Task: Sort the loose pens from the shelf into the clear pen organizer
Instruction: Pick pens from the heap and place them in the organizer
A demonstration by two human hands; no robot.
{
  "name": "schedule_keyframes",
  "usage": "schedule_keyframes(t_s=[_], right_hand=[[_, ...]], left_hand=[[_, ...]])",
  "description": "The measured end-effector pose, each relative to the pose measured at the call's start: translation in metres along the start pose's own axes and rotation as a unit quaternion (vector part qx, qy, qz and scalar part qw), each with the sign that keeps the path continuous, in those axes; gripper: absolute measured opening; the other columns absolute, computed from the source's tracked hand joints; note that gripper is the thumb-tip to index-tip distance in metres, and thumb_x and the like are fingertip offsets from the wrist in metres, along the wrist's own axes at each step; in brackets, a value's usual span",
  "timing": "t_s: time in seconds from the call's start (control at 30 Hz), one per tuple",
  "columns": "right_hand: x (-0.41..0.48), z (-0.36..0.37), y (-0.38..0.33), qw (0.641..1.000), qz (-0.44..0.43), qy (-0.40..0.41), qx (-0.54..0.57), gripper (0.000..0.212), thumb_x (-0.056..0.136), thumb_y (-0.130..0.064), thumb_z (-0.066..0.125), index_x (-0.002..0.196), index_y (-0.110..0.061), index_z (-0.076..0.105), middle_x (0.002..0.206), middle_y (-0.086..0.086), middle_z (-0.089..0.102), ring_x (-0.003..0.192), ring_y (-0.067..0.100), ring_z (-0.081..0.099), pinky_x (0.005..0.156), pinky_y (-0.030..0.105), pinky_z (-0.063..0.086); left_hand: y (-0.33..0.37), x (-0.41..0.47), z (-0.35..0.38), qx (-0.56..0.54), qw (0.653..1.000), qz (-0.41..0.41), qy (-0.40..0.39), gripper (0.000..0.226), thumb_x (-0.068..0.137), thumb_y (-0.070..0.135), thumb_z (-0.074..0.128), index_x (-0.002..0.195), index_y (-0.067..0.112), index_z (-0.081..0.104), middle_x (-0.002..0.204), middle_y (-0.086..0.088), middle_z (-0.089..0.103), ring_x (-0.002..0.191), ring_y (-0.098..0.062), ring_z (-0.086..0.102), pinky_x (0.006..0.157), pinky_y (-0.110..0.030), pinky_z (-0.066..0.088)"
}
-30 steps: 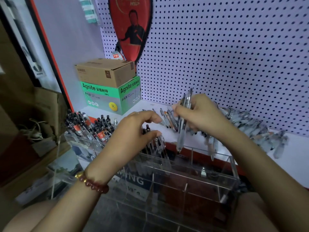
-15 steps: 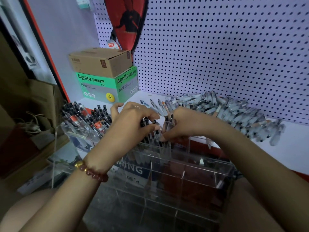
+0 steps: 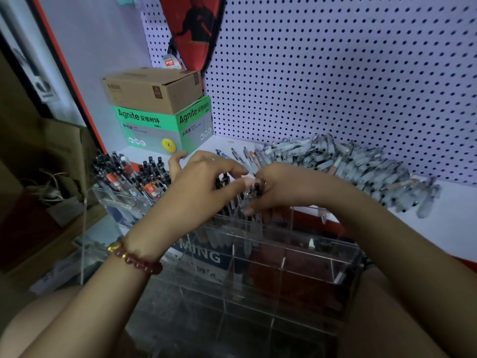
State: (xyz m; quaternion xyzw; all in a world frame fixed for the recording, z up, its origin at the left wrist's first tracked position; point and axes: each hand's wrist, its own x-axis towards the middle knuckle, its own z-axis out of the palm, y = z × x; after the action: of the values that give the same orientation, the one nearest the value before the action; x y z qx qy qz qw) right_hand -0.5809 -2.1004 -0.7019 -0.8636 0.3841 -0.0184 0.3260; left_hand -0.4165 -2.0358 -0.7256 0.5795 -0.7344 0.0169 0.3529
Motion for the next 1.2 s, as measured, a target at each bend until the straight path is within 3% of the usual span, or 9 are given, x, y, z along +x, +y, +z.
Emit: schedule_keyframes(t_s=[0.13,0.27,0.37,0.43,0.63,0.83,1.03,1.2], right_hand=[[-0.002,-0.001,-0.001,0.997,-0.001,-0.032,0.067,0.022,0.086,-0.014,0.069,0.067,-0.008,0.061,0.055,-0.004,0.065,0.048,0.004,0.059,0.050,0.015,0.043],[-0.004,-0.002,0.000,0.996,-0.009,-0.034,0.080,0.023,0.093,-0.013,0.060,0.086,0.009,0.064,0.074,0.010,0.071,0.056,0.010,0.060,0.056,0.020,0.043],[-0.003,-0.002,0.000,0.997,-0.011,-0.024,0.071,0.036,0.095,-0.022,0.057,0.093,0.013,0.061,0.069,0.010,0.063,0.056,0.012,0.053,0.055,0.018,0.042],[-0.001,-0.001,0.001,0.997,-0.011,-0.021,0.074,0.033,0.093,-0.019,0.060,0.095,0.014,0.060,0.072,0.012,0.061,0.061,0.014,0.052,0.055,0.018,0.043],[0.000,-0.001,0.004,0.998,-0.015,-0.038,0.058,0.014,0.090,-0.010,0.063,0.090,0.004,0.066,0.082,0.015,0.071,0.069,0.015,0.063,0.062,0.020,0.050],[0.006,0.005,0.002,0.997,-0.005,-0.028,-0.071,0.006,0.086,-0.012,0.068,0.081,-0.011,0.069,0.073,0.008,0.070,0.050,0.003,0.054,0.047,0.010,0.040],[0.005,0.002,0.004,0.995,-0.026,-0.064,-0.074,0.006,0.086,-0.010,0.068,0.081,-0.012,0.068,0.076,0.010,0.070,0.067,0.019,0.060,0.064,0.031,0.047],[-0.001,-0.006,0.006,0.996,-0.011,-0.082,-0.027,0.013,0.085,-0.012,0.070,0.079,-0.017,0.060,0.077,0.011,0.070,0.053,0.008,0.057,0.048,0.016,0.042]], left_hand=[[-0.003,-0.001,0.002,0.044,0.999,-0.002,-0.021,0.036,0.071,0.053,0.071,0.104,0.039,0.064,0.092,0.035,0.049,0.108,0.007,0.037,0.107,-0.030,-0.001],[-0.004,0.000,0.001,0.057,0.998,-0.004,-0.024,0.037,0.071,0.051,0.073,0.105,0.040,0.063,0.094,0.032,0.052,0.109,0.005,0.039,0.110,-0.035,0.000],[-0.003,0.000,-0.001,0.052,0.998,-0.004,-0.026,0.036,0.071,0.049,0.074,0.104,0.041,0.062,0.096,0.030,0.054,0.110,0.004,0.041,0.109,-0.034,0.000],[-0.001,0.000,-0.002,0.053,0.998,-0.006,-0.030,0.037,0.071,0.046,0.075,0.106,0.040,0.063,0.096,0.029,0.053,0.113,0.003,0.041,0.108,-0.031,-0.001],[0.000,0.000,-0.003,0.065,0.997,-0.009,-0.043,0.041,0.073,0.040,0.077,0.111,0.038,0.062,0.096,0.030,0.049,0.117,0.001,0.040,0.109,-0.030,-0.002],[0.002,-0.001,-0.005,0.065,0.995,0.001,-0.069,0.044,0.073,0.042,0.077,0.114,0.041,0.061,0.117,0.021,0.056,0.126,0.000,0.037,0.111,-0.034,-0.006],[0.002,-0.002,-0.005,0.072,0.995,0.000,-0.069,0.039,0.073,0.043,0.076,0.109,0.042,0.061,0.116,0.021,0.056,0.126,0.000,0.038,0.111,-0.036,-0.007],[0.001,-0.003,-0.006,0.054,0.996,0.007,-0.071,0.043,0.074,0.046,0.074,0.113,0.043,0.057,0.108,0.032,0.047,0.121,0.004,0.038,0.112,-0.034,-0.005]])
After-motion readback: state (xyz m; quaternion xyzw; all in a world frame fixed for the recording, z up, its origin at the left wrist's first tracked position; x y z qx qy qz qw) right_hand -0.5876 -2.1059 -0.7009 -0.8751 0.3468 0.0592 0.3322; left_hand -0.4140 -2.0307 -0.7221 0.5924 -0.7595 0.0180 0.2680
